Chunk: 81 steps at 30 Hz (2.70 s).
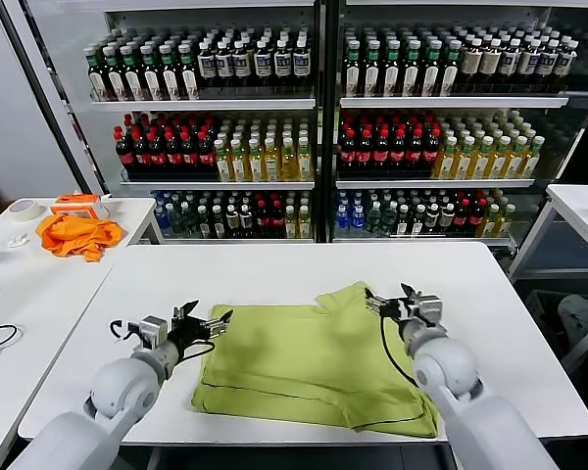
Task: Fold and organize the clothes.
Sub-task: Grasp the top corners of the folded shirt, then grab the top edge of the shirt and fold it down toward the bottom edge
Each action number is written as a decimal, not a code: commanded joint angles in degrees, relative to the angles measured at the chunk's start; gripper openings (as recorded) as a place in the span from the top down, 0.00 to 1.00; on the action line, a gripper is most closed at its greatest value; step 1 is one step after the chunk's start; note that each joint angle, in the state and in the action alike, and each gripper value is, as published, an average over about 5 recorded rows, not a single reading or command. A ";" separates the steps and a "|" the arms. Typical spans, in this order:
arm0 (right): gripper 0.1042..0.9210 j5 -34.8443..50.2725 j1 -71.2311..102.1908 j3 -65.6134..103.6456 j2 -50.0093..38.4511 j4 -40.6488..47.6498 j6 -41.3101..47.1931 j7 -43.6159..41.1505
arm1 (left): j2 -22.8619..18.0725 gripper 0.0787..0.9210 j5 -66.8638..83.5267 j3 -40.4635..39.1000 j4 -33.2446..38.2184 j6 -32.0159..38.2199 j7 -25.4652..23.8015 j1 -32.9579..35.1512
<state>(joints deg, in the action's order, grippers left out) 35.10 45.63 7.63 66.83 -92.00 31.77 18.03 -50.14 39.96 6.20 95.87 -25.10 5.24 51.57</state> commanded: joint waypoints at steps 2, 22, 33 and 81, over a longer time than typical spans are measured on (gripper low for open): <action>0.12 -1.30 -7.52 -3.44 6.23 14.24 -1.85 0.42 | -1.05 0.12 0.62 -4.16 -11.02 -0.37 -5.54 -7.66; 0.12 -0.58 -9.00 -2.69 7.71 17.26 -1.72 -0.73 | -3.02 0.12 0.10 -3.53 -14.07 -0.43 -5.41 -7.22; 0.42 -0.72 -8.92 -2.65 8.62 19.48 -2.00 -2.32 | -3.53 0.41 -0.04 -3.06 -13.21 1.77 -6.11 -5.17; 0.99 -5.65 26.19 6.36 -2.66 -23.60 -1.72 1.87 | 5.81 1.00 -0.93 7.24 10.08 8.61 -6.83 20.39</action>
<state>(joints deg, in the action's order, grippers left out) 30.46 65.74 12.88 64.88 -110.47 29.27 18.70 -45.26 40.53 12.58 102.47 -17.20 -1.67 66.88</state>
